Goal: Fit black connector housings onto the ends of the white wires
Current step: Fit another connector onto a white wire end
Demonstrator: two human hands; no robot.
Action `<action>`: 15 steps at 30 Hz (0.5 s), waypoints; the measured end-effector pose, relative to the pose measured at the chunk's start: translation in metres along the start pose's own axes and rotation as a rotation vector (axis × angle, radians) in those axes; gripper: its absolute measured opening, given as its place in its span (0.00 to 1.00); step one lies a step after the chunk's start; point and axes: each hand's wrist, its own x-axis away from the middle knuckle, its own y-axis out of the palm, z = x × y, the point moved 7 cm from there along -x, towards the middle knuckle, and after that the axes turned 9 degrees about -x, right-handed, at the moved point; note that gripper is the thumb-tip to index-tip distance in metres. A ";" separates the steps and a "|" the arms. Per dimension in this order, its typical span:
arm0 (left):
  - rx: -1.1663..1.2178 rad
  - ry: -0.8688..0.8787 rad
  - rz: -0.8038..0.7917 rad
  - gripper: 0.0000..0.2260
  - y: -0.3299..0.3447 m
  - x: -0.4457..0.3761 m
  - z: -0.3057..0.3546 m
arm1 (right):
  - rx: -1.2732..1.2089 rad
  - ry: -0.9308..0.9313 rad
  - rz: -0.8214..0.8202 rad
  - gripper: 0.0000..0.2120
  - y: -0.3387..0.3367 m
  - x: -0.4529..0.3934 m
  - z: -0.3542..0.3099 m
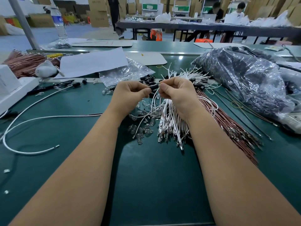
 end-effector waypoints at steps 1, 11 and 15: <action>0.000 -0.009 -0.012 0.02 0.000 -0.001 -0.002 | 0.001 -0.003 -0.023 0.05 0.001 0.000 -0.001; 0.088 -0.147 -0.166 0.04 -0.005 -0.002 -0.018 | 0.040 -0.014 -0.091 0.05 0.006 0.003 -0.002; 0.079 -0.134 -0.152 0.03 -0.007 -0.003 -0.020 | 0.048 -0.025 -0.068 0.06 0.005 0.002 -0.002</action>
